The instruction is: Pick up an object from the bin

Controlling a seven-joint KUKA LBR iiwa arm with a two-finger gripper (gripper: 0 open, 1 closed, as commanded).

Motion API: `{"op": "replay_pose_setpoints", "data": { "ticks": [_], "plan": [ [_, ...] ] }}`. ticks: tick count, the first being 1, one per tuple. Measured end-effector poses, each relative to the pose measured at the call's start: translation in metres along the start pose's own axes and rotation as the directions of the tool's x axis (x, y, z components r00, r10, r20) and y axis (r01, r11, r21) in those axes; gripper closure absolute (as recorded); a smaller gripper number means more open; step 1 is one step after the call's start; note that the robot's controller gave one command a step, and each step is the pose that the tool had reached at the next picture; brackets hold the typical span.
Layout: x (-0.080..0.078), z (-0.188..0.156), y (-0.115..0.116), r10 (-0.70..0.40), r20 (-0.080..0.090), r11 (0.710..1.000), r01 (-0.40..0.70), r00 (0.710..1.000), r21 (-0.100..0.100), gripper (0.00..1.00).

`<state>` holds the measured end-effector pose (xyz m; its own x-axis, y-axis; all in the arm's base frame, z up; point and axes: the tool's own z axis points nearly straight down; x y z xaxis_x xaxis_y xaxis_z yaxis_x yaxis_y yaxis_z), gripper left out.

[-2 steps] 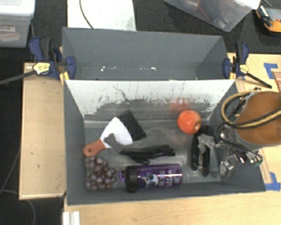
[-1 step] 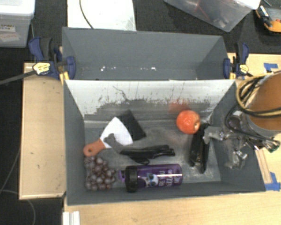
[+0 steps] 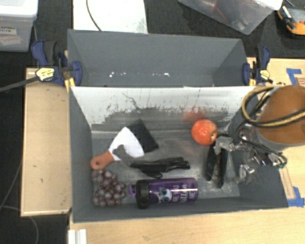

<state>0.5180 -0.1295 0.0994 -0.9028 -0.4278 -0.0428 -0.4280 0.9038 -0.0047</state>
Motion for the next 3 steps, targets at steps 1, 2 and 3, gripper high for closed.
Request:
{"op": "replay_pose_setpoints", "data": {
  "ticks": [1,2,3],
  "plan": [
    [-0.012,-0.023,0.012,-0.194,0.008,0.981,0.194,0.981,0.007,0.0],
    [0.004,0.016,0.011,0.141,0.004,0.99,-0.141,0.99,-0.001,0.0],
    [0.002,0.003,0.042,-0.144,0.013,0.99,0.144,0.989,0.008,0.0]
  ]
}}
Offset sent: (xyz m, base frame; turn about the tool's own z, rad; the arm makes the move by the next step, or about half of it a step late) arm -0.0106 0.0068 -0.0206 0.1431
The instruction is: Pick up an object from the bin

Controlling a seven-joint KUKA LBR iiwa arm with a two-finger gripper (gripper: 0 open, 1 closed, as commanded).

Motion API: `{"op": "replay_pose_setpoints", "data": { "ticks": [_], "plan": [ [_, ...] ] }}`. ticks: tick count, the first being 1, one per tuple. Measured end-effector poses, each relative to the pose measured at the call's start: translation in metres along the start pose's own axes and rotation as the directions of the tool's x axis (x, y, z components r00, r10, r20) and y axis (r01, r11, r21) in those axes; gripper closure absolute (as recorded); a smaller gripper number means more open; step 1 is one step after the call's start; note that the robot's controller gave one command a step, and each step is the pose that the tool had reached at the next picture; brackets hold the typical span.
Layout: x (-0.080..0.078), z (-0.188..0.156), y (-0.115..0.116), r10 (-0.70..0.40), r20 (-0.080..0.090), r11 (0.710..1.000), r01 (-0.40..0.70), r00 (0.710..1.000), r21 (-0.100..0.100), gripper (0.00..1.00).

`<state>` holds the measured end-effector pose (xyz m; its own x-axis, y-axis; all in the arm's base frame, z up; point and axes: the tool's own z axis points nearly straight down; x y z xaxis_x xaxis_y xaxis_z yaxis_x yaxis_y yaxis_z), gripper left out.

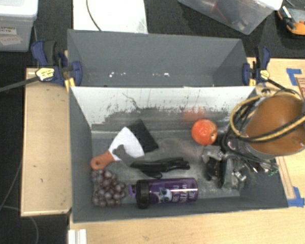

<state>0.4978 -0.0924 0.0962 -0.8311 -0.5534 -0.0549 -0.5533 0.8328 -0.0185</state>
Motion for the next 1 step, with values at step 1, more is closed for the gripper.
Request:
{"op": "replay_pose_setpoints", "data": {
  "ticks": [1],
  "plan": [
    [0.0019,0.0022,-0.002,0.027,0.0,1.0,-0.027,1.0,0.0,0.0]
  ]
}}
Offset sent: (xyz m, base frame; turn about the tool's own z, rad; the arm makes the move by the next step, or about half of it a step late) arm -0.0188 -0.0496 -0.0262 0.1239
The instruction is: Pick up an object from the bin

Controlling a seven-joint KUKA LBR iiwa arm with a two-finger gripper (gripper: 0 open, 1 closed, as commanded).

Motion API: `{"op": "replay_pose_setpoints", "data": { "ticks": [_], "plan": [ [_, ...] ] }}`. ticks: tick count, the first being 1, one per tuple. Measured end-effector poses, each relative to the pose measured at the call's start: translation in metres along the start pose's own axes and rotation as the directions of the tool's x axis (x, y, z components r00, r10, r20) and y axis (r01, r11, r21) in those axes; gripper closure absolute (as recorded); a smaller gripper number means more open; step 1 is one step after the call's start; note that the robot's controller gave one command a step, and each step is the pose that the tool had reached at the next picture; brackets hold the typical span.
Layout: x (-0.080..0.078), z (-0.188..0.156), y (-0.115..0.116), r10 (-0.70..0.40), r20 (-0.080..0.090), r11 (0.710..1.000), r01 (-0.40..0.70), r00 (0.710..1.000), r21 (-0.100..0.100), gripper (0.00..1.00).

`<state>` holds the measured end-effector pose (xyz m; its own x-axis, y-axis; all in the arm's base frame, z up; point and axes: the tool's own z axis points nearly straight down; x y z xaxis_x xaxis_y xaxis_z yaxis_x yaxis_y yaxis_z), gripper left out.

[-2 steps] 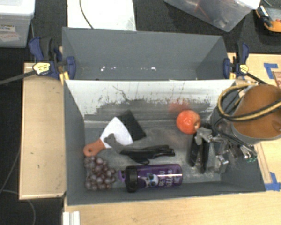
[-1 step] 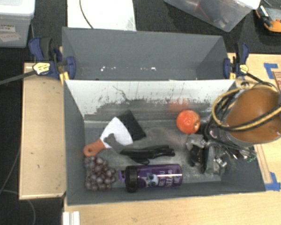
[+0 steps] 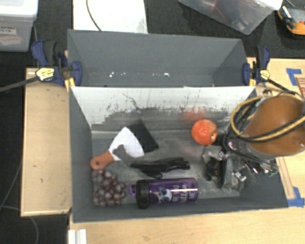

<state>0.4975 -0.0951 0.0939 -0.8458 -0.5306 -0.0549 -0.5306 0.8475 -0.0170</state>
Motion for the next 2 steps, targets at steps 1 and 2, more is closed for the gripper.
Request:
{"op": "replay_pose_setpoints", "data": {
  "ticks": [1,2],
  "plan": [
    [0.0369,0.0173,-0.0319,0.095,0.015,0.995,-0.095,0.995,0.008,1.0],
    [0.0369,0.0173,-0.0319,0.094,0.015,0.995,-0.095,0.995,0.009,1.0]
  ]
}}
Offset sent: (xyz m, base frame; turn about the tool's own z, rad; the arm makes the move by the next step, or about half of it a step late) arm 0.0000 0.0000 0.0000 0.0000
